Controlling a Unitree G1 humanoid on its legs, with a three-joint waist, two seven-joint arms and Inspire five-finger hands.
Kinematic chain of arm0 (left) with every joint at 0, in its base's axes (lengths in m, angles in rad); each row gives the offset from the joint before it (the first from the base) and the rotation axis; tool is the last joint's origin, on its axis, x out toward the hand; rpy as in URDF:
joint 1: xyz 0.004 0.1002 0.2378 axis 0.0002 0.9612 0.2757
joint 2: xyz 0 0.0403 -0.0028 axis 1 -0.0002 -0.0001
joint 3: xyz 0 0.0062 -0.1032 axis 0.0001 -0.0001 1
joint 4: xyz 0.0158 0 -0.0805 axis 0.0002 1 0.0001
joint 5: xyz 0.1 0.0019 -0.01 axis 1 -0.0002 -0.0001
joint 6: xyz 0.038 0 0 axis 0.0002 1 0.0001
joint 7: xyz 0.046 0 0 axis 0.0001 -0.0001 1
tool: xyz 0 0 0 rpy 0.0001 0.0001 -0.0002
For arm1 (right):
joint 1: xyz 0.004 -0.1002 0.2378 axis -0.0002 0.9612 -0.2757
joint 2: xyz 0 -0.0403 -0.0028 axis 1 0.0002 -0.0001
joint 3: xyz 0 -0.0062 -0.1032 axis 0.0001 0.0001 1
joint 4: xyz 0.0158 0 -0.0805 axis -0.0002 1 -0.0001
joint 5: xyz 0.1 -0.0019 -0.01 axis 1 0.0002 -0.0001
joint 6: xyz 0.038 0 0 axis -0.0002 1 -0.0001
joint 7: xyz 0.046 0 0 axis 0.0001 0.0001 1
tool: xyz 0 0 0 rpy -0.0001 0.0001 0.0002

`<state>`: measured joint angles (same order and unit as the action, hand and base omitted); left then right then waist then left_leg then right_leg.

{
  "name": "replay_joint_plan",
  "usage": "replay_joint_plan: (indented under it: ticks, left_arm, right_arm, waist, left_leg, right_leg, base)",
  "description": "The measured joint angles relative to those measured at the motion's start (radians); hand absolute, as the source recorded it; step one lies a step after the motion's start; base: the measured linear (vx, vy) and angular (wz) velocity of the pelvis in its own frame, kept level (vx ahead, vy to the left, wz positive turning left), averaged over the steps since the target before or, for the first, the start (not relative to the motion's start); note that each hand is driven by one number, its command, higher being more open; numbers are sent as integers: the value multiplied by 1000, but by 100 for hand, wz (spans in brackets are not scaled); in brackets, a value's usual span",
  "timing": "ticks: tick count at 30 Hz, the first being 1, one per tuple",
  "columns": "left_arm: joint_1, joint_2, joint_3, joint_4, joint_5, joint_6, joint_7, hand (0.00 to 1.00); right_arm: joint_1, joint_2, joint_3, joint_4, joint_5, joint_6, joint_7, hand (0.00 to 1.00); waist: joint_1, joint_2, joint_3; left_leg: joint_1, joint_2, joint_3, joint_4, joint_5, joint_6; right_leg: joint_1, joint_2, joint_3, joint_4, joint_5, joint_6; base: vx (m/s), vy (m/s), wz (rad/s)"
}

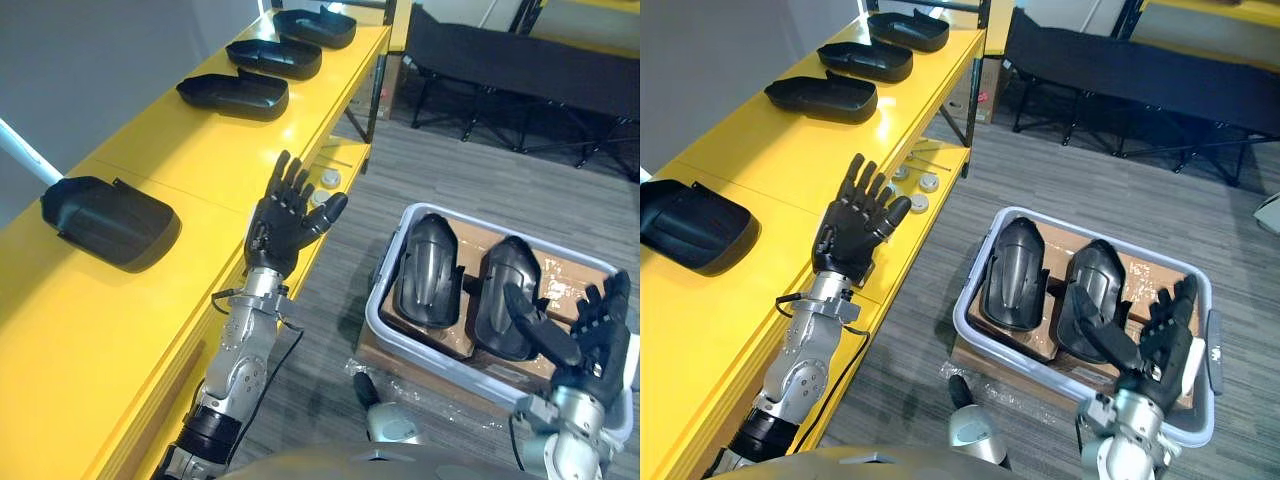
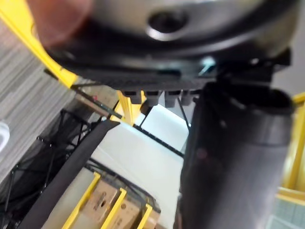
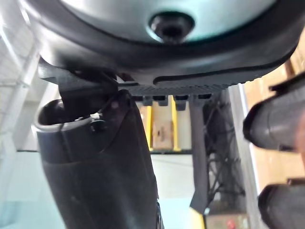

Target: Walk over and take three plastic housings, then place them on the shelf

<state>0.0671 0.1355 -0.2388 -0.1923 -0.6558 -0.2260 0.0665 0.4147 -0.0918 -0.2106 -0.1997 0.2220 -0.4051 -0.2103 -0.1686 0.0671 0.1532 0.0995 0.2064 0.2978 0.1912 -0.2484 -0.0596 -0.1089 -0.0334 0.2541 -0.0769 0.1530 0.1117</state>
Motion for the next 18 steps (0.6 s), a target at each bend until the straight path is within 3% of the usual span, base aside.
replay_joint_plan:
  ticks: [1, 2, 3, 6, 9, 11, 12, 13, 14, 15, 16, 17, 18]
  left_arm:
    - [55, 1, 22, -33, 0, 0, 1, 100]
    - [76, -1, 27, -47, 0, -1, 0, 100]
    - [110, -1, 30, -65, 0, -8, -14, 100]
    - [140, -1, 24, -95, 0, -41, -87, 100]
    - [146, 2, 17, -95, 0, -55, -108, 100]
    - [150, 2, 17, -95, -1, -54, -120, 100]
    - [147, 2, 13, -92, 1, -53, -118, 100]
    - [135, 12, 8, -90, 5, -49, -114, 100]
    - [129, 19, 9, -90, 8, -48, -114, 100]
    - [118, 22, 10, -85, 14, -43, -125, 100]
    - [92, 30, 10, -71, 23, -33, -137, 100]
    - [99, 22, 8, -55, 22, -31, -153, 100]
    - [99, 19, 5, -38, 19, -31, -170, 100]
  right_arm:
    - [-58, -40, 49, 29, 0, 1, 5, 100]
    - [-77, -56, 69, 40, 0, 2, 5, 100]
    - [-90, -71, 104, 55, 0, 9, 3, 100]
    - [-85, -53, 182, 126, 1, 31, -32, 100]
    - [-6, 5, 220, 155, 1, 50, -28, 100]
    - [54, 20, 219, 153, 39, 49, 30, 100]
    - [53, 20, 219, 154, 50, 49, 39, 100]
    - [31, 19, 220, 154, 84, 49, 52, 100]
    - [14, 17, 224, 154, 104, 45, 60, 100]
    - [-11, 16, 225, 157, 110, 26, 63, 100]
    - [-59, 12, 237, 185, 106, 8, 53, 100]
    - [-119, -3, 269, 232, 94, -3, 21, 100]
    - [-145, -12, 288, 253, 84, -8, -3, 100]
  waist:
    - [32, 17, -3]
    - [40, 25, -6]
    - [53, 32, -5]
    - [86, 27, -3]
    - [88, 17, 3]
    - [81, -2, 21]
    - [78, -5, 28]
    - [77, -12, 35]
    - [81, -9, 36]
    - [83, 4, 44]
    - [90, -12, 38]
    - [97, 4, 46]
    - [102, 7, 43]
  left_leg:
    - [-18, -26, -121, 35, -47, -5]
    - [-24, -35, -157, 45, -61, -12]
    - [-31, -52, -168, 63, -74, -30]
    - [-64, -89, -187, 99, -73, -33]
    - [-51, -104, -186, 111, -74, -31]
    - [11, -124, -128, 100, -84, -12]
    - [18, -126, -110, 105, -87, -8]
    - [7, -129, -83, 120, -80, 7]
    - [-7, -113, -75, 120, -74, 26]
    - [-17, -111, -72, 102, -72, 31]
    - [-37, -114, -59, 98, -55, 40]
    - [-48, -103, -55, 100, -40, 40]
    - [-53, -92, -55, 104, -36, 38]
  right_leg:
    - [-11, 10, 36, 0, 5, -1]
    - [-16, 14, 38, 0, 6, -1]
    - [-16, -1, 37, 0, 18, 7]
    - [-32, -39, 28, 9, 31, 27]
    - [-37, -44, 32, 35, 35, 30]
    - [-38, -43, 5, 68, 45, 32]
    - [-41, -39, -15, 74, 62, 18]
    - [-64, -25, -50, 62, 144, -10]
    - [-70, -25, -63, 34, 190, -5]
    - [-108, -30, -129, 117, 134, -32]
    - [-186, -68, -211, 372, -70, -121]
    - [-217, -119, -259, 564, -171, -136]
    - [-213, -146, -274, 625, -195, -135]
  base:
    - [-123, 177, -94]
    - [-67, 180, -64]
    - [-38, 172, -4]
    - [-22, 167, 15]
    - [21, 100, -20]
    - [-10, 52, -91]
    - [-137, 62, -111]
    - [-188, 19, -88]
    - [-242, 11, -90]
    - [-202, -12, -48]
    - [-181, 15, -28]
    - [-146, 22, -7]
    - [-99, -6, -17]
